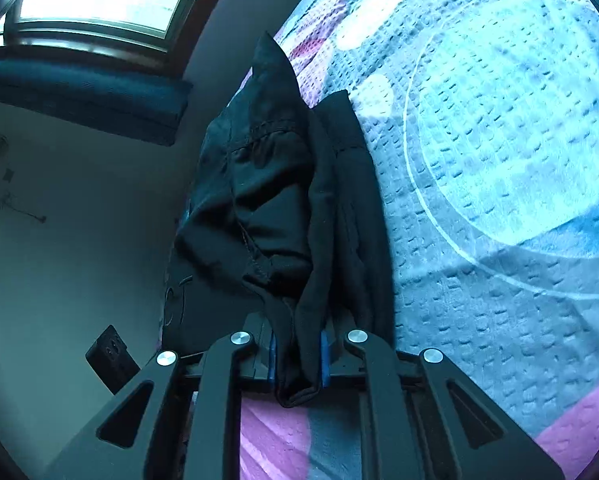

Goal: Fold small clothes

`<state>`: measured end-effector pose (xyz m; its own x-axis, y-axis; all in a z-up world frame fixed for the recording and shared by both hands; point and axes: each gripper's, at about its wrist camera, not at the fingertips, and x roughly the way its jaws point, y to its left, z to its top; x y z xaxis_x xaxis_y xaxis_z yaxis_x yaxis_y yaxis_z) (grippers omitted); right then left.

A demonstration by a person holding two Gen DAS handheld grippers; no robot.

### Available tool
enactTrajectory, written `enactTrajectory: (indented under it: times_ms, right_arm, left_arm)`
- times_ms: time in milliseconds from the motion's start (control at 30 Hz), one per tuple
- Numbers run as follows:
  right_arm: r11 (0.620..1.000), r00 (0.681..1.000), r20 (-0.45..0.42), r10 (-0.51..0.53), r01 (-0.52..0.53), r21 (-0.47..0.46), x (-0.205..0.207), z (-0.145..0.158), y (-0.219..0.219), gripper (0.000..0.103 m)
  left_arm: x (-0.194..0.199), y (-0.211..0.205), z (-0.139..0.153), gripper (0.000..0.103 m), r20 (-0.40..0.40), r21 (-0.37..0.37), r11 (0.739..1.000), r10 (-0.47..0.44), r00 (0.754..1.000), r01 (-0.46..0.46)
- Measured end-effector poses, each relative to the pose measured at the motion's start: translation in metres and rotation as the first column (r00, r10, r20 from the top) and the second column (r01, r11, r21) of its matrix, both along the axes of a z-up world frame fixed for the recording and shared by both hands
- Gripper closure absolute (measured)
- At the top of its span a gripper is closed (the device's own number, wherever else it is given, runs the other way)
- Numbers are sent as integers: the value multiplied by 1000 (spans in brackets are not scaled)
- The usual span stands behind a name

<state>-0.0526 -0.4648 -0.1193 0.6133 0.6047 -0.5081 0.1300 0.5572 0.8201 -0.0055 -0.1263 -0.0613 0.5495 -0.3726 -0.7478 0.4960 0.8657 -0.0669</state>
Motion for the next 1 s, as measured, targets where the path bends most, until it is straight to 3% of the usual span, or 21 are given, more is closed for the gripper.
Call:
enactTrajectory:
  times_ms: [200, 500, 667, 700, 833, 1000]
  right_arm:
    - [998, 999, 48, -12, 9, 67, -8, -14, -1, 91]
    - [997, 998, 53, -17, 13, 70, -16, -13, -4, 90]
    - [996, 999, 38, -12, 9, 86, -17, -4, -7, 79]
    - [998, 999, 34, -13, 10, 65, -18, 3, -9, 77]
    - [995, 996, 74, -54, 60, -82, -18, 40, -16, 46]
    - [977, 992, 85, -93, 107, -186, 27, 63, -32, 45]
  left_arm:
    - [2, 2, -3, 9, -13, -9, 1000, -2, 1000, 2]
    - [2, 2, -2, 8, -18, -10, 1000, 4, 1000, -4]
    - [4, 4, -3, 7, -34, -22, 1000, 12, 999, -13]
    - [4, 4, -3, 7, -36, -23, 1000, 13, 999, -14]
    - [5, 5, -5, 6, -52, -32, 999, 19, 998, -20]
    - [6, 5, -6, 6, -67, -42, 999, 20, 998, -23]
